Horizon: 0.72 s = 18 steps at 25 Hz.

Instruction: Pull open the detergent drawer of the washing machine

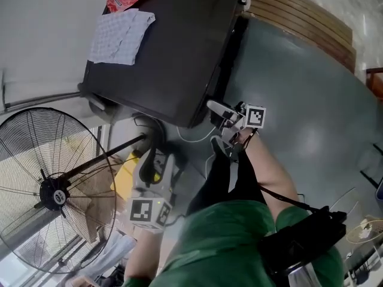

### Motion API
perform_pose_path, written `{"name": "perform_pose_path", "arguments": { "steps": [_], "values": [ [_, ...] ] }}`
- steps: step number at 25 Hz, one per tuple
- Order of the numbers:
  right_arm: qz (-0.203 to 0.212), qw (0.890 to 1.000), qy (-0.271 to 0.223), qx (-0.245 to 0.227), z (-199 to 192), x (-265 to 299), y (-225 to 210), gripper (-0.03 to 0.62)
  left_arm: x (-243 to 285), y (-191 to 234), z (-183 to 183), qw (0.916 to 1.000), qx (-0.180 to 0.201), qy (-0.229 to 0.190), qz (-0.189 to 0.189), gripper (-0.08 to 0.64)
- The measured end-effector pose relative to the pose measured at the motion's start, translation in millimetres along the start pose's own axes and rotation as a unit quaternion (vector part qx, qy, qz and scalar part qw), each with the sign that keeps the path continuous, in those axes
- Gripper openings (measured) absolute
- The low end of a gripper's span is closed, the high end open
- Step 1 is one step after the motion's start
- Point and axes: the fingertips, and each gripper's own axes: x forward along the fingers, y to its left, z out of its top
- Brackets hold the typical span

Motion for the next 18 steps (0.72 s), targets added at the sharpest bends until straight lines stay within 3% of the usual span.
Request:
{"name": "perform_pose_path", "arguments": {
  "steps": [7, 18],
  "values": [
    [0.006, 1.000, -0.007, -0.006, 7.5, -35.1, 19.3, 0.272, 10.0, 2.9, 0.8, 0.9998, -0.016, -0.001, -0.006, 0.195],
    [-0.001, 1.000, -0.026, -0.011, 16.2, -85.4, 44.5, 0.272, 21.2, -13.4, 18.7, 0.9997, 0.007, -0.018, -0.013, 0.196]
  ]
}}
